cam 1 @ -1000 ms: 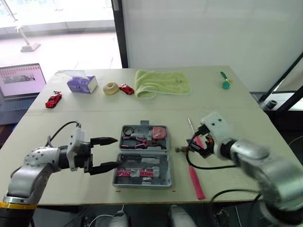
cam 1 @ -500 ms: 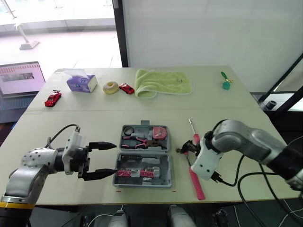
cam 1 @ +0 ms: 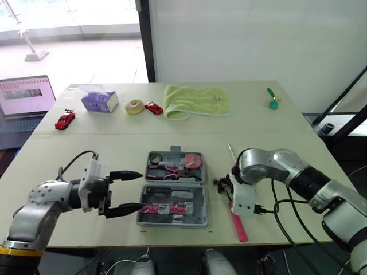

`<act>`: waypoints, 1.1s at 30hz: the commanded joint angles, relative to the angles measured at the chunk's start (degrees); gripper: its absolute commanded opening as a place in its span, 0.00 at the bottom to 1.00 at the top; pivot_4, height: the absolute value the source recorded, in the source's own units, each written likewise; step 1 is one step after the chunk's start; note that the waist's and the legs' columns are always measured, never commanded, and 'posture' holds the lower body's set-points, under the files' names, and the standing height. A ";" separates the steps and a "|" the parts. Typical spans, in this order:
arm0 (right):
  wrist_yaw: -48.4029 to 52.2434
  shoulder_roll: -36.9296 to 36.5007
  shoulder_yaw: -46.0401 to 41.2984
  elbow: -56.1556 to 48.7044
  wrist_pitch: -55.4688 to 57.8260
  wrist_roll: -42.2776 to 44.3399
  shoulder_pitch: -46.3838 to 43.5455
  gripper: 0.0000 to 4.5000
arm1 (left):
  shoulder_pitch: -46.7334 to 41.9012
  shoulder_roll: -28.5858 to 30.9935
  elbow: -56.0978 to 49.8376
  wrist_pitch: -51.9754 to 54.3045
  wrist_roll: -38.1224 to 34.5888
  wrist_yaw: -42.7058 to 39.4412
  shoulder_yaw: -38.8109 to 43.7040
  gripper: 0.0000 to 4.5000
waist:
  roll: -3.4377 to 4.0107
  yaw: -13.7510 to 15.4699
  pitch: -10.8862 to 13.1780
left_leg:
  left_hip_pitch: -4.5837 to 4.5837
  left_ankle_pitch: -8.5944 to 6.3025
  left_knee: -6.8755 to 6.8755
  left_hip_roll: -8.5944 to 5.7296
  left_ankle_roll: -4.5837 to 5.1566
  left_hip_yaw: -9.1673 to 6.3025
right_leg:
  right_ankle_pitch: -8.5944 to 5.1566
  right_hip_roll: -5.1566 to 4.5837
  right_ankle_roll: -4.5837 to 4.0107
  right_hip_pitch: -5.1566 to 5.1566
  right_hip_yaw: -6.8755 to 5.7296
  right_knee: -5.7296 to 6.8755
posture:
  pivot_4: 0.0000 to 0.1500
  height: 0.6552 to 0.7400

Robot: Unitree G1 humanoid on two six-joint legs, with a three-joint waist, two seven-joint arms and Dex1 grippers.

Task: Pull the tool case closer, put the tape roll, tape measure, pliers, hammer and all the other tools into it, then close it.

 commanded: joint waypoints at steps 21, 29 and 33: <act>0.23 -11.07 -10.29 -17.79 -2.18 29.84 5.25 0.01 | -3.28 -1.70 2.84 -1.32 1.04 0.08 -1.30 1.00 | 0.28 0.74 0.36 | 0.52 -0.03 -0.16 -0.03 0.05 0.00 | -0.06 -0.04 -0.07 0.51 0.03 0.00 | 1.00 1.00; -2.14 -35.21 -26.96 -49.27 69.56 82.30 17.68 0.01 | -4.56 -2.79 4.64 -2.66 1.76 -0.28 -2.39 1.00 | 0.53 1.37 0.50 | 0.48 -0.05 -0.08 -0.02 0.08 -0.04 | -0.07 -0.04 -0.09 0.46 0.04 0.00 | 1.00 1.00; -23.99 -34.96 -31.39 -47.48 104.47 115.25 14.28 0.01 | -5.17 -3.16 5.80 -4.87 3.02 -1.29 -3.36 1.00 | 0.47 1.33 0.47 | 0.56 -0.05 -0.09 0.02 0.08 -0.03 | -0.16 -0.03 -0.30 0.49 0.04 -0.01 | 1.00 1.00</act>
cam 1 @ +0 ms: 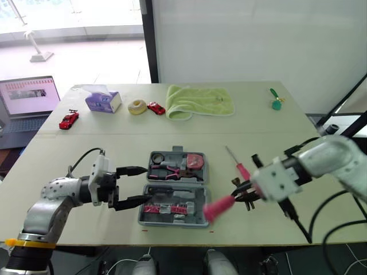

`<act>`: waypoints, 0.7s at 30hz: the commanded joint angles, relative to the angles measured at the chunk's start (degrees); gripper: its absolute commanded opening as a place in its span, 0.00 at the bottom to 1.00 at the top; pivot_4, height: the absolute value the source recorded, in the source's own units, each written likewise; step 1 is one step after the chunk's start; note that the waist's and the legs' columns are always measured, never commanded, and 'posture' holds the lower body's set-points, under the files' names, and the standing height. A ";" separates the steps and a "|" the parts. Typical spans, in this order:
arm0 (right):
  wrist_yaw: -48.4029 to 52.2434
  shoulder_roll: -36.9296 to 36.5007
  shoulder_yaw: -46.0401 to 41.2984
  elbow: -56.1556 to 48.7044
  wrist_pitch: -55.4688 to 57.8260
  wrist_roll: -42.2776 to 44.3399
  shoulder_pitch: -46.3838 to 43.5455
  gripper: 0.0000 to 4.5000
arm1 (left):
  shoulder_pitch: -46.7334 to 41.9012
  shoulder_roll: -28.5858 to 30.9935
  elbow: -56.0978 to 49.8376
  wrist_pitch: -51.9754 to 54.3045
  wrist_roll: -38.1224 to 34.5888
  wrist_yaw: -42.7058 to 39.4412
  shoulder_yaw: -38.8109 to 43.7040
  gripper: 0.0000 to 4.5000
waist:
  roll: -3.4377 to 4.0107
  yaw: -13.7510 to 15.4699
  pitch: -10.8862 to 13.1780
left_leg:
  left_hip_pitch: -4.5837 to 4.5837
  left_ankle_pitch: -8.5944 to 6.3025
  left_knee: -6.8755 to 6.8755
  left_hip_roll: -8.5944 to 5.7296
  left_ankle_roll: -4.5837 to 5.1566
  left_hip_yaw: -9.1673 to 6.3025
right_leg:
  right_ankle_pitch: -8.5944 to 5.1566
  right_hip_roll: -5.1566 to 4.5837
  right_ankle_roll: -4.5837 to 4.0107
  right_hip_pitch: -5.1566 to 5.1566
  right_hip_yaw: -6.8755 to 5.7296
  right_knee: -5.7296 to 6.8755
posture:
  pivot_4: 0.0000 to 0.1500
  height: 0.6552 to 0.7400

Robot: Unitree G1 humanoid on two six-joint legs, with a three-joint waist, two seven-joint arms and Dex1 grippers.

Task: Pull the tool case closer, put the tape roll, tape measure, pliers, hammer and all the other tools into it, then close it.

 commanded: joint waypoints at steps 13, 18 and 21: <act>-84.45 9.23 -11.68 1.32 18.82 62.14 28.11 0.01 | -3.40 1.16 2.26 -0.20 0.76 -2.99 -1.17 1.00 | -0.02 1.40 -0.05 | -1.75 -0.43 1.01 -0.03 0.78 -0.04 | 0.18 0.06 0.35 -1.25 -0.09 0.12 | 1.00 1.00; -100.54 17.56 -10.80 0.22 14.76 62.14 29.89 0.01 | -3.74 0.78 1.24 0.98 0.40 -2.44 -0.99 1.00 | -0.02 1.50 -0.06 | -1.72 -0.42 1.09 0.00 0.77 -0.13 | 0.18 0.16 0.33 -1.15 -0.06 0.12 | 1.00 1.00; -106.59 20.54 -8.76 0.53 14.76 61.35 28.23 0.01 | -3.75 0.86 0.94 1.36 0.24 -2.08 -0.60 1.00 | -0.02 1.48 -0.06 | -1.72 -0.42 1.09 0.00 0.77 -0.13 | 0.18 0.17 0.33 -1.14 -0.06 0.11 | 1.00 1.00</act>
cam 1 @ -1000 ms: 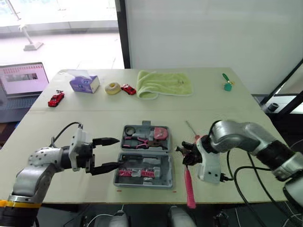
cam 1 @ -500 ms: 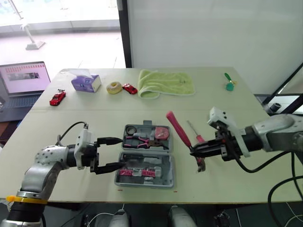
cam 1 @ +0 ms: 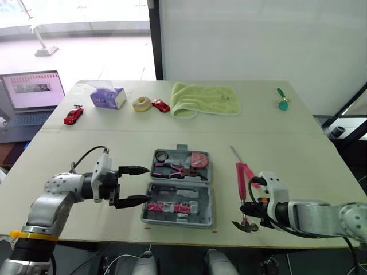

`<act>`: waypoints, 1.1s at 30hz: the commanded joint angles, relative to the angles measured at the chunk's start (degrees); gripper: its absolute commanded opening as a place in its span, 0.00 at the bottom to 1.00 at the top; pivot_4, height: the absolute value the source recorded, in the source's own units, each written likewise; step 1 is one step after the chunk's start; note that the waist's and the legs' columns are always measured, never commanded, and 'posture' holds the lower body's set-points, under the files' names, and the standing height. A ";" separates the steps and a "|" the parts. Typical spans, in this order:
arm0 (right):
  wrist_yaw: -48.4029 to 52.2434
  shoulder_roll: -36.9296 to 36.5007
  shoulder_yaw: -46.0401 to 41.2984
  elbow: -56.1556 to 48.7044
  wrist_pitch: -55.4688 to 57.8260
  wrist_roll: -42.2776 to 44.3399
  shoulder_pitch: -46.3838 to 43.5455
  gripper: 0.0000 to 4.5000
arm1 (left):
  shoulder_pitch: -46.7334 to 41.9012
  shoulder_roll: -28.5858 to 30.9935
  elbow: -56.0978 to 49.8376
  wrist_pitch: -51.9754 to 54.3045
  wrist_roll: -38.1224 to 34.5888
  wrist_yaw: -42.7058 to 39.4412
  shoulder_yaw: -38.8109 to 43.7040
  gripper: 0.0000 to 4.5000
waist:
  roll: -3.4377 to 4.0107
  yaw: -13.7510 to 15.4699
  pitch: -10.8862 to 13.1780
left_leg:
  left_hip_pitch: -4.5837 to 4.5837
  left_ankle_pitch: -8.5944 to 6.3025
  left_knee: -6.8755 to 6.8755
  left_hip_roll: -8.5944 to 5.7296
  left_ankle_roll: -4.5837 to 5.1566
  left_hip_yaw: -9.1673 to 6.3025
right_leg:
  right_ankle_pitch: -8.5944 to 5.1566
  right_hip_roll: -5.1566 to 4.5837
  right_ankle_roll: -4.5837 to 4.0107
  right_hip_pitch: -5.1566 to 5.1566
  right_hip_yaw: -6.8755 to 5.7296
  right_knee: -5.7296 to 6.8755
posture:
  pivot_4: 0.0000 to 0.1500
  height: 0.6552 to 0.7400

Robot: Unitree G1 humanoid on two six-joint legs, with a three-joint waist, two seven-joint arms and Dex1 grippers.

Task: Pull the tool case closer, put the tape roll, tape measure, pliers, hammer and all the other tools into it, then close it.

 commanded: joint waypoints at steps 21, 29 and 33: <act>-5.31 19.33 2.26 -20.53 3.85 -54.42 9.18 0.99 | -1.28 1.16 -4.50 4.19 -3.18 2.39 2.26 1.00 | -0.33 0.10 -0.31 | 0.10 0.00 -0.11 0.03 0.00 -0.13 | -0.01 0.07 -0.03 0.10 -0.10 -0.04 | 1.00 1.00; 3.10 28.96 9.38 -16.09 -5.19 -77.74 18.24 0.99 | -3.60 1.64 -1.86 4.03 -2.79 0.18 1.80 1.00 | -0.33 0.14 -0.32 | 0.11 0.00 -0.08 0.02 -0.01 -0.10 | -0.07 0.05 -0.13 0.13 -0.09 -0.05 | 1.00 1.00; 7.37 34.11 7.94 -10.62 -9.03 -83.84 22.59 0.99 | -3.67 2.06 -1.33 3.76 -2.62 -1.12 1.65 1.00 | -0.33 0.04 -0.33 | 0.13 0.00 -0.08 0.03 -0.01 -0.09 | -0.05 0.05 -0.11 0.14 -0.09 -0.04 | 1.00 1.00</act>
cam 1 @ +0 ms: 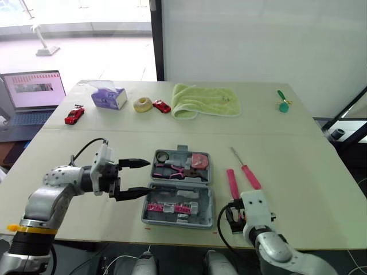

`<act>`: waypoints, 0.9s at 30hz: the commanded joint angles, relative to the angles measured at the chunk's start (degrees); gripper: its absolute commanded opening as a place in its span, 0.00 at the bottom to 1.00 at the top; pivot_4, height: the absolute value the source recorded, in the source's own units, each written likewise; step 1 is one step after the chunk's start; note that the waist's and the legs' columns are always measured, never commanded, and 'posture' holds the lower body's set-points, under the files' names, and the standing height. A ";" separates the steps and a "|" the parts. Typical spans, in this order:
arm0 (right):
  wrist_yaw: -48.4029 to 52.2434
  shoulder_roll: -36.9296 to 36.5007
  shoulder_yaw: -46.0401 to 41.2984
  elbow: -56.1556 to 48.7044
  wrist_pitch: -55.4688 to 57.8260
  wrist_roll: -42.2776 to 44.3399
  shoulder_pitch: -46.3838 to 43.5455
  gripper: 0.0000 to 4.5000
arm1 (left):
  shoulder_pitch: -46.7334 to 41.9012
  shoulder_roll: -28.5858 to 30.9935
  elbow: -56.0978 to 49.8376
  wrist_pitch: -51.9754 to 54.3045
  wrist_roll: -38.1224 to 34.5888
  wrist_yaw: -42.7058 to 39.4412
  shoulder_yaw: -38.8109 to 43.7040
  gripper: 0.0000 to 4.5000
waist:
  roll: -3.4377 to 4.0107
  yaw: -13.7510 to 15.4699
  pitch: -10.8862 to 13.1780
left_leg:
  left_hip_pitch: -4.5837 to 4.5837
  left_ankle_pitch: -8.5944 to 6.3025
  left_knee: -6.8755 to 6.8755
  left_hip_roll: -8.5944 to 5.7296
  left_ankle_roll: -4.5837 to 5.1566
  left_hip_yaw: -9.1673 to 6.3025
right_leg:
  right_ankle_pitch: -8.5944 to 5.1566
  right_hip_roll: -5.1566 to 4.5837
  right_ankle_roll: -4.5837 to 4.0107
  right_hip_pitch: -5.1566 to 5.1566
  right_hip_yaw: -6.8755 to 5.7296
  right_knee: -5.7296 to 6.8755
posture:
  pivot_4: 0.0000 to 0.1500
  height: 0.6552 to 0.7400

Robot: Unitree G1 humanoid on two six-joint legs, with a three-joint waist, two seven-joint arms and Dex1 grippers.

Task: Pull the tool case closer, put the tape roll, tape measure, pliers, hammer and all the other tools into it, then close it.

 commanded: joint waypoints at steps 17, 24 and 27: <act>16.62 14.21 -8.75 13.79 -9.88 -18.72 3.53 0.02 | -0.59 1.87 3.13 -3.21 0.63 -2.73 1.82 1.00 | -0.07 0.17 -0.14 | 0.13 0.00 0.00 -0.01 0.00 0.01 | 0.00 -0.02 0.00 0.15 0.00 -0.01 | 1.00 1.00; 22.28 11.83 -10.96 3.97 -10.25 -23.38 4.46 0.02 | -0.05 1.58 3.90 -4.57 0.57 -2.19 2.17 1.00 | -0.03 0.36 -0.14 | 0.12 0.00 0.01 -0.04 -0.01 0.03 | 0.01 -0.06 0.04 0.16 -0.01 -0.01 | 1.00 1.00; 26.83 8.62 -11.48 -2.54 -7.18 -24.22 2.75 0.02 | -0.11 1.44 4.68 -4.94 0.58 -2.20 2.13 1.00 | 0.01 -0.07 -0.13 | 0.15 0.00 -0.01 -0.03 -0.01 0.02 | 0.02 -0.03 0.05 0.15 0.00 0.02 | 1.00 1.00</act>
